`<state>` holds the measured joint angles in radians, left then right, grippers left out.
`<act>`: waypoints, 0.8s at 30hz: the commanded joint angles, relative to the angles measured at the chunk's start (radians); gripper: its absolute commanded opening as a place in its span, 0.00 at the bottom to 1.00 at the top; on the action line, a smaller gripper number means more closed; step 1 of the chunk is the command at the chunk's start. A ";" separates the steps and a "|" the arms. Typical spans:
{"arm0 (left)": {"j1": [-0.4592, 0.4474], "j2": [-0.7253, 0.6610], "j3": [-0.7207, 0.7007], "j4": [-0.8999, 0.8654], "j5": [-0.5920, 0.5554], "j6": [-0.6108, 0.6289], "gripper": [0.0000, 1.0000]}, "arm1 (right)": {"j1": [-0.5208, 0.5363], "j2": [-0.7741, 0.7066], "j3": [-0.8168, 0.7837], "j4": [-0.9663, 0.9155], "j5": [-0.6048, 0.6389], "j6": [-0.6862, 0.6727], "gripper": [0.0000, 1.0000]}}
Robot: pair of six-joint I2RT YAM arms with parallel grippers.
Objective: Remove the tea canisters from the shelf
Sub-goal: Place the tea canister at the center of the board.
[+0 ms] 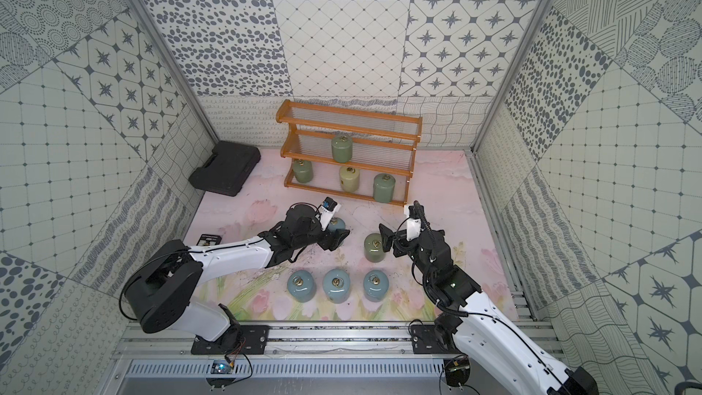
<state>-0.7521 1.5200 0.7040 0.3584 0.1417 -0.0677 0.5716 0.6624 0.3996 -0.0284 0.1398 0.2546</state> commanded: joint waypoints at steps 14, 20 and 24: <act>-0.041 0.124 -0.018 0.289 0.001 -0.046 0.62 | -0.003 0.024 0.031 0.025 -0.005 -0.010 0.99; -0.040 0.162 -0.021 0.336 0.018 -0.066 0.62 | -0.003 0.034 0.031 0.028 -0.002 -0.009 1.00; -0.041 0.182 -0.015 0.347 0.022 -0.068 0.62 | -0.003 0.037 0.033 0.027 -0.001 -0.013 0.99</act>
<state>-0.7910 1.6878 0.6773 0.5465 0.1326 -0.1200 0.5716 0.6861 0.4000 -0.0296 0.1390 0.2546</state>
